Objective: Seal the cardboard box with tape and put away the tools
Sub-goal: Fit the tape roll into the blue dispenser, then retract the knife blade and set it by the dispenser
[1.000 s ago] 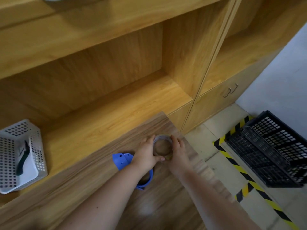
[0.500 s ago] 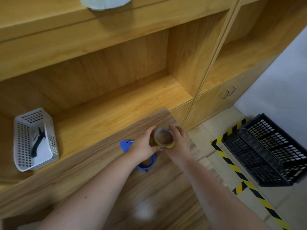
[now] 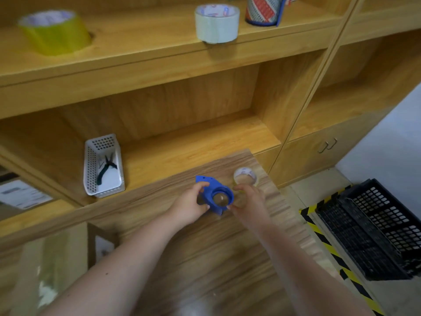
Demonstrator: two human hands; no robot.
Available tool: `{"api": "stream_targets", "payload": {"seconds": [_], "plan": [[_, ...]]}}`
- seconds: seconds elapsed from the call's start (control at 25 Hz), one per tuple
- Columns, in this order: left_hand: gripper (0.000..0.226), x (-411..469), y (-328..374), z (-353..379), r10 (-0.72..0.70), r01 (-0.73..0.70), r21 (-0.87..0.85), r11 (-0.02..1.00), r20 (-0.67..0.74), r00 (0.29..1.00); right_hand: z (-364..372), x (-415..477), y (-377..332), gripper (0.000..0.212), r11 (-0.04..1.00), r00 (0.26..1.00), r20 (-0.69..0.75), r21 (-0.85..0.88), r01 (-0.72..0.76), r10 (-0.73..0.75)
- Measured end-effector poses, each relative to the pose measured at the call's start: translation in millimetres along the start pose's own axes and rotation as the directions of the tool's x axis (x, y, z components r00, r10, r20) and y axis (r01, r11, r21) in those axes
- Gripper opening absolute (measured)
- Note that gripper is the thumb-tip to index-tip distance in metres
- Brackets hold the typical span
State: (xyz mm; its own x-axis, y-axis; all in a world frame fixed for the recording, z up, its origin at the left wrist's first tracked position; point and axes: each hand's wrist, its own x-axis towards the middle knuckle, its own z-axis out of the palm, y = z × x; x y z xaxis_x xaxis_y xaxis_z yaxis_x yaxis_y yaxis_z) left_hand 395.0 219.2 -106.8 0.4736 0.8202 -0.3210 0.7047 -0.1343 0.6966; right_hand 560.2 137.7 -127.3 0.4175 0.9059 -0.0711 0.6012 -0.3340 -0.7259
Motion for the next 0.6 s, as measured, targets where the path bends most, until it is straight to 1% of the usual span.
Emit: {"api": "stream_targets", "payload": {"seconds": [0.08,0.16,0.28,0.44,0.6], "plan": [[0.061,-24,-12,-4,-0.022,0.021,-0.035,0.999,-0.043,0.999,9,-18,-10,0.048,0.999,1.000,0.010,0.032,-0.012,0.012],[0.062,-51,-24,-6,-0.052,0.046,-0.078,0.996,-0.072,0.996,18,-40,-20,0.048,0.998,1.000,0.012,0.065,0.020,-0.021],[0.064,-94,-47,-5,-0.083,0.067,-0.142,0.988,-0.114,0.990,36,-75,-33,0.046,0.997,0.998,0.015,0.044,0.063,-0.064],[0.062,-150,-78,-3,-0.112,0.095,-0.166,0.982,-0.096,0.989,67,-123,-47,0.043,0.996,0.995,0.046,0.010,0.087,-0.087],[0.061,-196,-111,2,-0.142,0.125,-0.174,0.977,-0.087,0.986,98,-170,-50,0.042,0.998,0.994,0.090,0.020,0.064,-0.065]]}}
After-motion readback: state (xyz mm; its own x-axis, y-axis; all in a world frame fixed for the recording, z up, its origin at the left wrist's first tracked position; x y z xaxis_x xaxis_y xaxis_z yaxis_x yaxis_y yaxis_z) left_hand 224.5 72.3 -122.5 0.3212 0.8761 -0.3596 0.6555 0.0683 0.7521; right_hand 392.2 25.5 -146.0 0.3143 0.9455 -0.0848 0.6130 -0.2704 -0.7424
